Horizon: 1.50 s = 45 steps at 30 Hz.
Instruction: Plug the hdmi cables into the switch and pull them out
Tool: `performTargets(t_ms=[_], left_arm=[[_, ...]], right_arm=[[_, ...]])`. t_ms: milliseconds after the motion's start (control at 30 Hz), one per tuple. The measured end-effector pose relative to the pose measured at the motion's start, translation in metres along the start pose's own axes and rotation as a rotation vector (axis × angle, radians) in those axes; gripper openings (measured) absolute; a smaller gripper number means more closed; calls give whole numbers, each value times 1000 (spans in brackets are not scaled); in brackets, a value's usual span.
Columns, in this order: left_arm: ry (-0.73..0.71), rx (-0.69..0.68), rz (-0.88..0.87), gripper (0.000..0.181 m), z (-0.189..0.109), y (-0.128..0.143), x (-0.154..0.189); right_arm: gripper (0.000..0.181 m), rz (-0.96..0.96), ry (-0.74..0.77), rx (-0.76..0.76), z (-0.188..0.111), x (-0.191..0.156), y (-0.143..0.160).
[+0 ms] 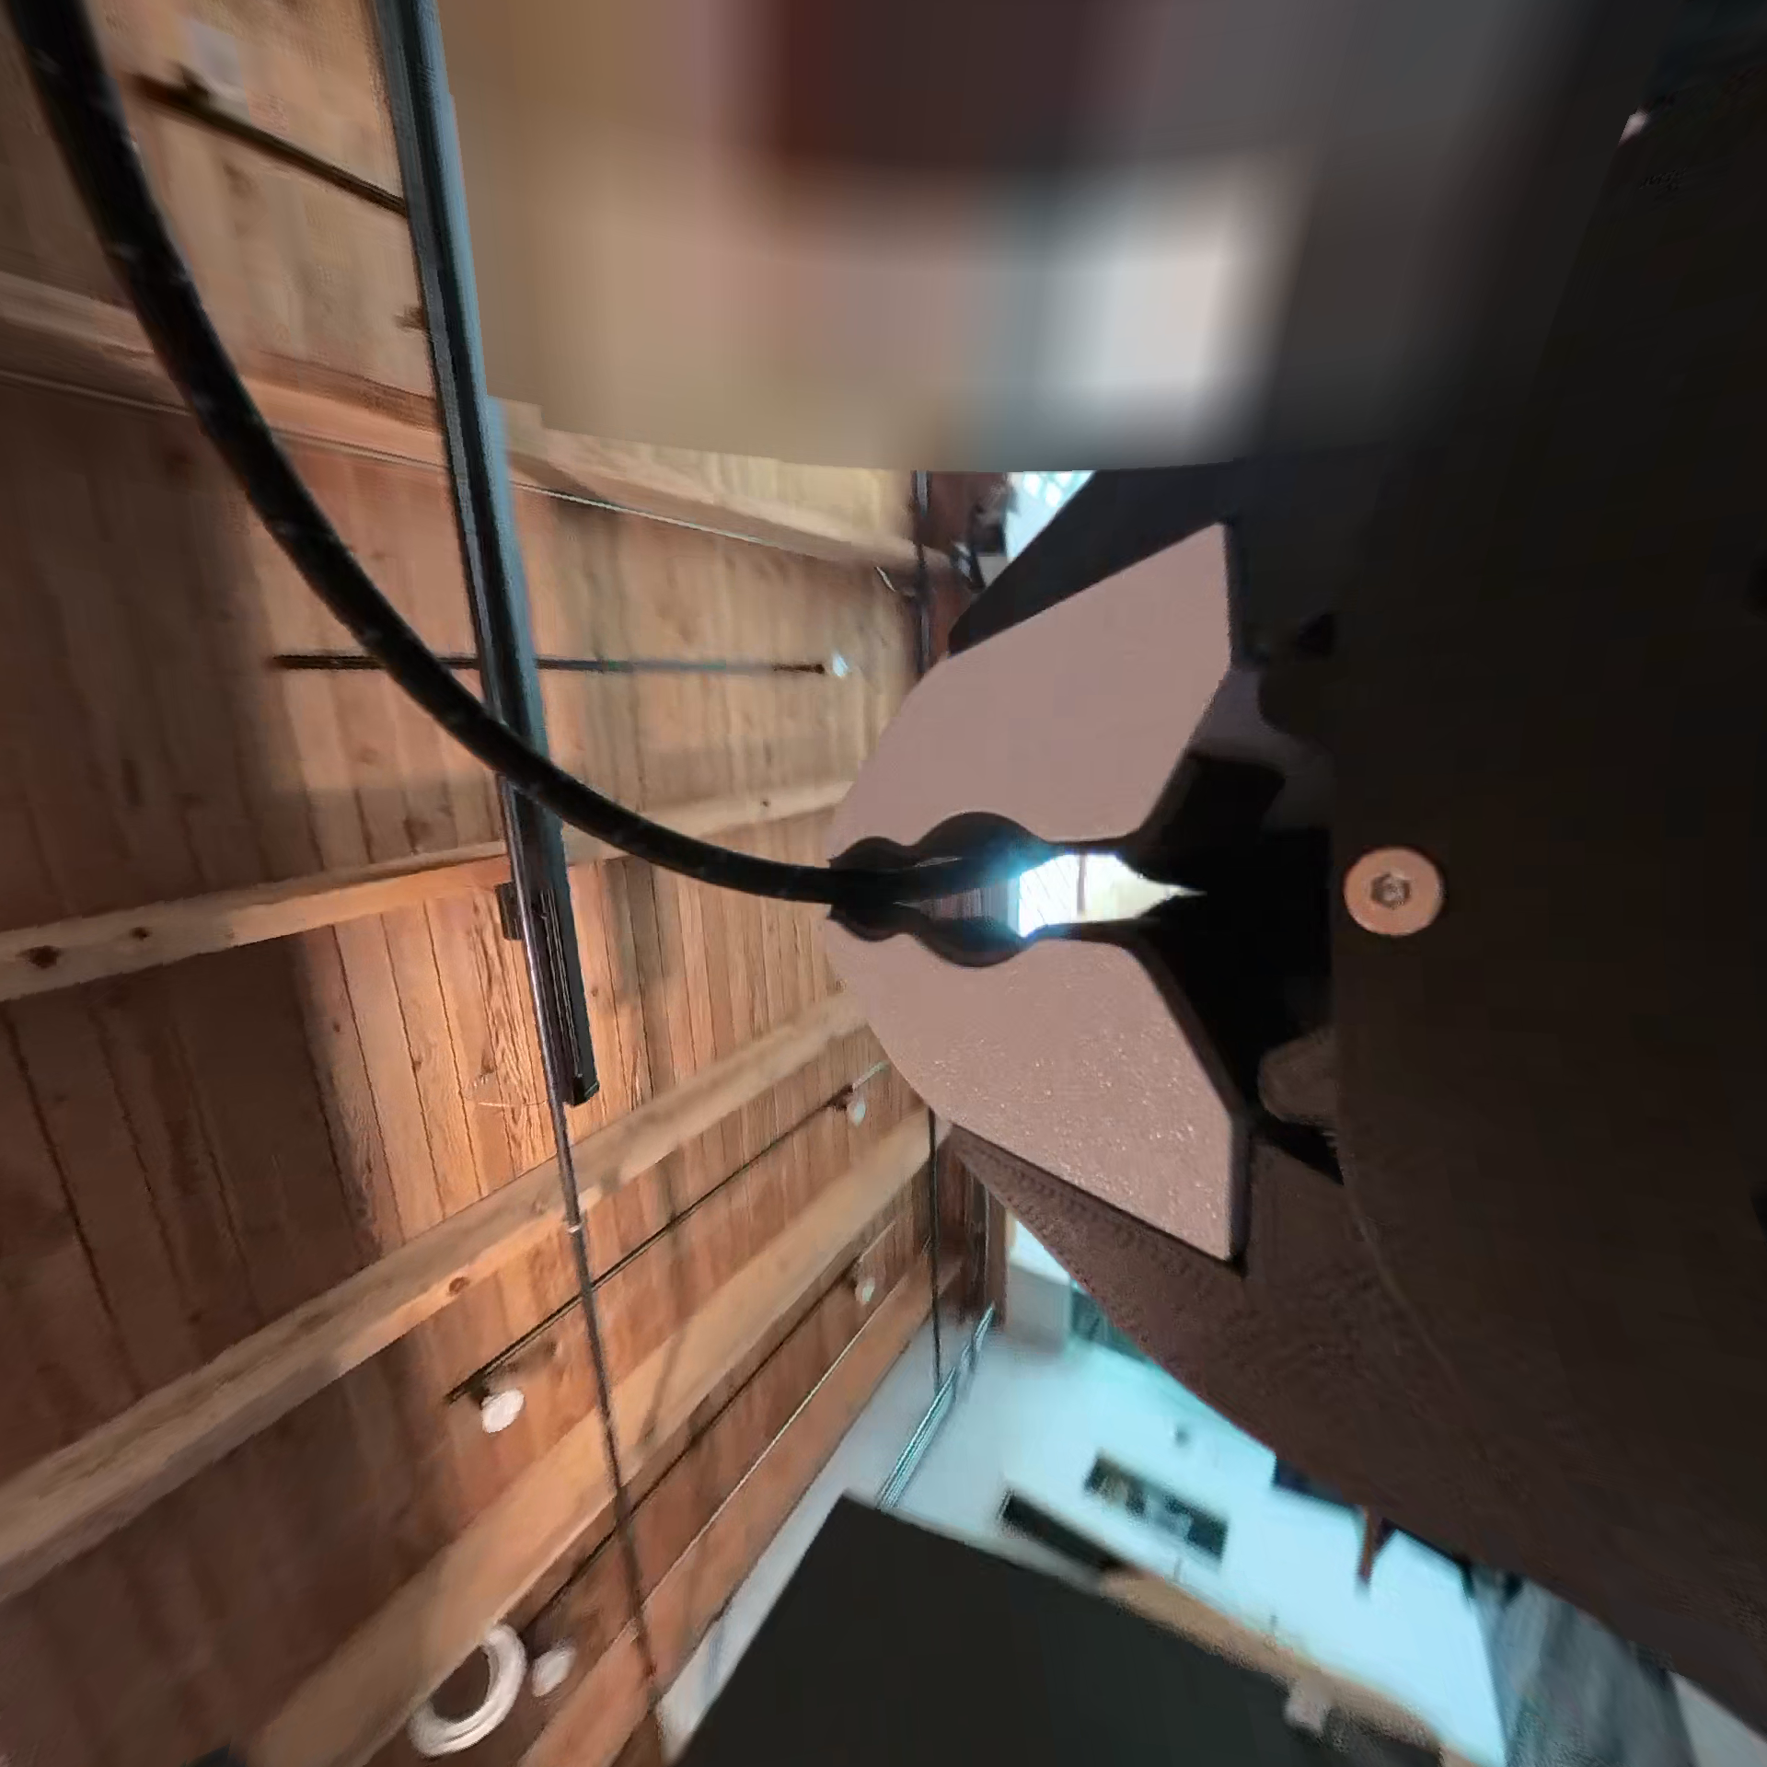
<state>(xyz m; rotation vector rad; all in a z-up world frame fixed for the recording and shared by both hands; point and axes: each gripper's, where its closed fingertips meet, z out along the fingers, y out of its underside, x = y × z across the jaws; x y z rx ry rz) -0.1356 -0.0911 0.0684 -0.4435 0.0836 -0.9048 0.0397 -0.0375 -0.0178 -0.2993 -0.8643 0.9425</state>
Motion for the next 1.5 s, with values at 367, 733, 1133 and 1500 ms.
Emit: performTargets(t_ms=[367, 733, 1133, 1500], left_arm=[[-201, 74, -83, 6, -14, 70, -11], [-127, 10, -114, 6, -13, 97, 0], [-85, -49, -85, 6, -9, 113, 19], [47, -882, -184, 32, -27, 219, 45]], right_arm=[[66, -479, -99, -124, 9, -73, 17], [68, 697, 15, -120, 3, -7, 46], [24, 969, -72, -21, 3, -16, 40], [11, 835, 71, 59, -22, 69, 22]])
